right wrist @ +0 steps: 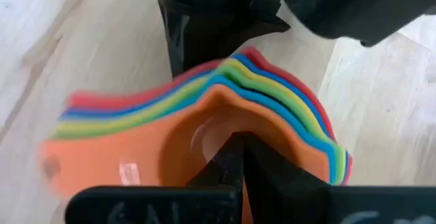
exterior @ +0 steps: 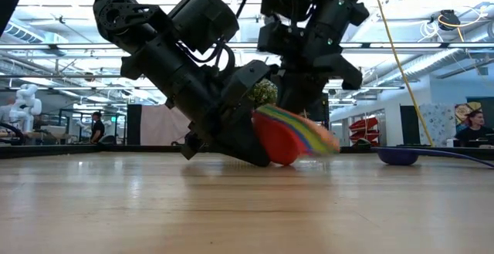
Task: Nest measuring cups in basket
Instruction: Put the nested measuring cups into the orange bin
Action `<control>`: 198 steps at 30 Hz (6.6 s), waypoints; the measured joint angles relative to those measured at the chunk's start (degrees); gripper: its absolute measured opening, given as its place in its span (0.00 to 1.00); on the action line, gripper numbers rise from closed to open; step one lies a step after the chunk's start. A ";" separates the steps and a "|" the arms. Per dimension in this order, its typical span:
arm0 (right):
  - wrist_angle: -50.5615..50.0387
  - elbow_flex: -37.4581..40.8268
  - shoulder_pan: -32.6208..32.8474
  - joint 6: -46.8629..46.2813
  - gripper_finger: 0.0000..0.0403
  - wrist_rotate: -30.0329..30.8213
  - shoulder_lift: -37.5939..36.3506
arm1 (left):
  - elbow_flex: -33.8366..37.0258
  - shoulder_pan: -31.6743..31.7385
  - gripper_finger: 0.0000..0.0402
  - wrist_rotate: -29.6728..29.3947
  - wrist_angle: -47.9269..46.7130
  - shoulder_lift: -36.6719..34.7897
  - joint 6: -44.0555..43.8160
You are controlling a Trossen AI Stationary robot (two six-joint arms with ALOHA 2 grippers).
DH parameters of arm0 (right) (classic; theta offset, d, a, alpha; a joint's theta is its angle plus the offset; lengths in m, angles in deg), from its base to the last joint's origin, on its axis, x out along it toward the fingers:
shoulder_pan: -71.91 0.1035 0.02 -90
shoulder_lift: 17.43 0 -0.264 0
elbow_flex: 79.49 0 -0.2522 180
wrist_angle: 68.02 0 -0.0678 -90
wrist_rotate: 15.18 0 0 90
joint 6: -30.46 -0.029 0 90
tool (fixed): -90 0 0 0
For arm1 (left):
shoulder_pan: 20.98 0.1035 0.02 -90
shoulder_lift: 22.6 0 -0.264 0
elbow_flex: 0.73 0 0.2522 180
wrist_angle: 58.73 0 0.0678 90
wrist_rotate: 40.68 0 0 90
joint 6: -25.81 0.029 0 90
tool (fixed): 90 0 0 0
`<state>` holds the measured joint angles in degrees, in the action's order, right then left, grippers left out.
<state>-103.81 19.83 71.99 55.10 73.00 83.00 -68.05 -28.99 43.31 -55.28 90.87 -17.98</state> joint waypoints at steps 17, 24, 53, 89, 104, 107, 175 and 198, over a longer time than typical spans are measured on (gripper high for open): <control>0.63 0.09 0.15 0.46 0.00 0.14 0.74 | -0.01 -0.28 0.02 5.01 -2.20 -1.20 0.52; -1.14 0.09 0.55 0.68 0.00 1.77 -2.24 | 0.09 -1.54 0.02 2.37 -12.16 -6.76 1.73; -38.13 5.34 -2.75 -24.51 0.29 12.57 -21.09 | 0.04 -13.37 0.02 -18.23 -35.55 -21.59 -0.47; -22.16 20.33 -4.11 -38.98 0.43 6.02 -21.09 | 0.02 -16.55 0.02 -20.99 -36.30 -21.59 -3.32; -20.01 23.00 -4.09 -41.18 0.51 4.30 -21.12 | 0.00 -17.99 0.02 -23.23 -36.27 -21.59 -4.80; -18.02 24.78 -4.07 -41.25 0.51 4.24 -21.12 | 0.00 -18.49 0.02 -24.08 -36.28 -21.59 -4.85; -21.37 -14.45 -0.76 -46.44 0.00 4.48 2.43 | 0.00 -20.84 0.02 -27.99 -36.79 -21.59 -6.86; -19.82 -14.36 -0.87 -49.46 0.14 1.67 3.12 | 0.00 -22.93 0.02 -30.52 -36.87 -21.57 -7.87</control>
<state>-123.63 5.47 71.11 5.64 74.67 86.12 -68.05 -51.92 12.79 -92.15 69.30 -25.85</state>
